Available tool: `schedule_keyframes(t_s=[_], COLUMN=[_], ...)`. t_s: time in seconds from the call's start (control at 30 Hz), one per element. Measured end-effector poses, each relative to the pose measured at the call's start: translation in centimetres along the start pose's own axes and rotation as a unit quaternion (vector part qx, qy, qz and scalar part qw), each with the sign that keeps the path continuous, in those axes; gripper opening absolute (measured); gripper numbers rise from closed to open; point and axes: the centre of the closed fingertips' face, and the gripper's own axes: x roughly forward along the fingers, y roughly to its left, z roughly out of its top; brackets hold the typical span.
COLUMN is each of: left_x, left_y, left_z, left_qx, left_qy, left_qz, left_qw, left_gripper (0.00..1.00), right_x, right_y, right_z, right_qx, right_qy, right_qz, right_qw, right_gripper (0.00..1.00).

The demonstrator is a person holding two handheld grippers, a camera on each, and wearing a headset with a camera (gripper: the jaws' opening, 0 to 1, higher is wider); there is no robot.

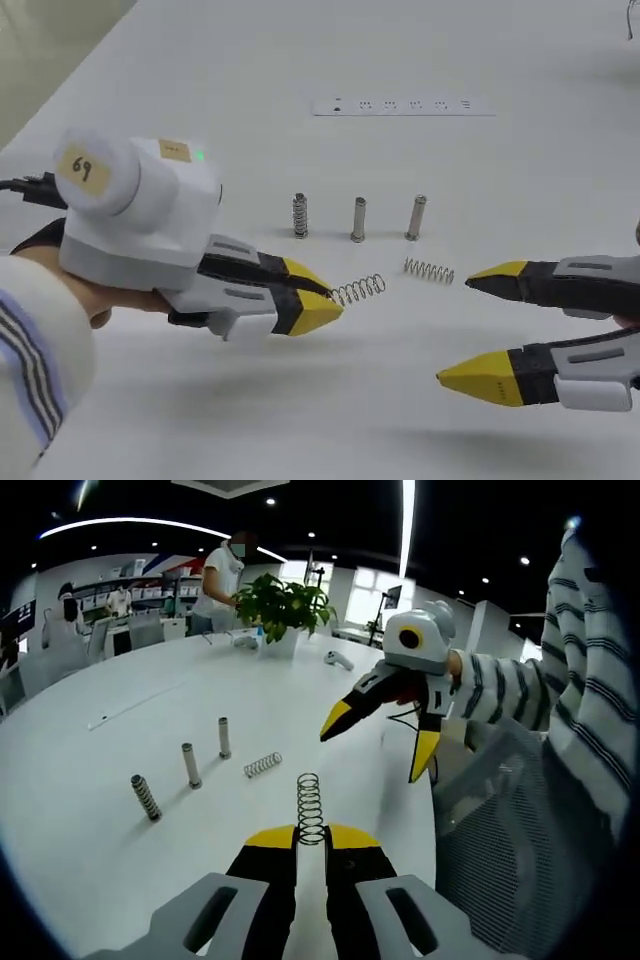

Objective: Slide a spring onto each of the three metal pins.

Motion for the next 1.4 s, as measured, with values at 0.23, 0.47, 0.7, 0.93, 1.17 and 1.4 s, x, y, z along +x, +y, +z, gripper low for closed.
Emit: schedule_keyframes(t_s=[0.23,0.47,0.7,0.93,1.17,1.4], left_x=[-1.1,-2.2,-2.6,-2.6,-2.5,-2.3], left_y=[-0.8,-1.5,-2.6,-3.5,-4.0,-4.5], left_z=[-0.4,-0.8,-1.4,-2.0,-2.3,-2.5], left_qx=[-0.007,-0.011,-0.012,-0.004,0.002,0.011], left_qy=[-0.004,-0.005,-0.001,0.005,0.011,0.008], left_qz=[0.01,0.015,0.009,0.0,-0.01,-0.02], left_qw=[0.9999,0.9998,0.9999,1.0,0.9999,0.9997], left_gripper=[0.02,0.02,0.02,0.02,0.02,0.02], right_x=[1.4,2.6,3.5,4.1,4.3,4.6], right_y=[1.6,2.4,2.9,3.7,4.7,5.3], right_z=[0.7,1.2,1.4,1.6,1.7,1.7], right_qx=[-0.043,-0.065,-0.077,-0.08,-0.092,-0.109], right_qy=[0.018,0.028,0.033,0.029,0.028,0.031], right_qz=[0.057,0.084,0.1,0.115,0.139,0.155], right_qw=[0.9973,0.994,0.9914,0.9897,0.9857,0.9814], right_gripper=[0.44,0.43,0.37,0.32,0.23,0.16])
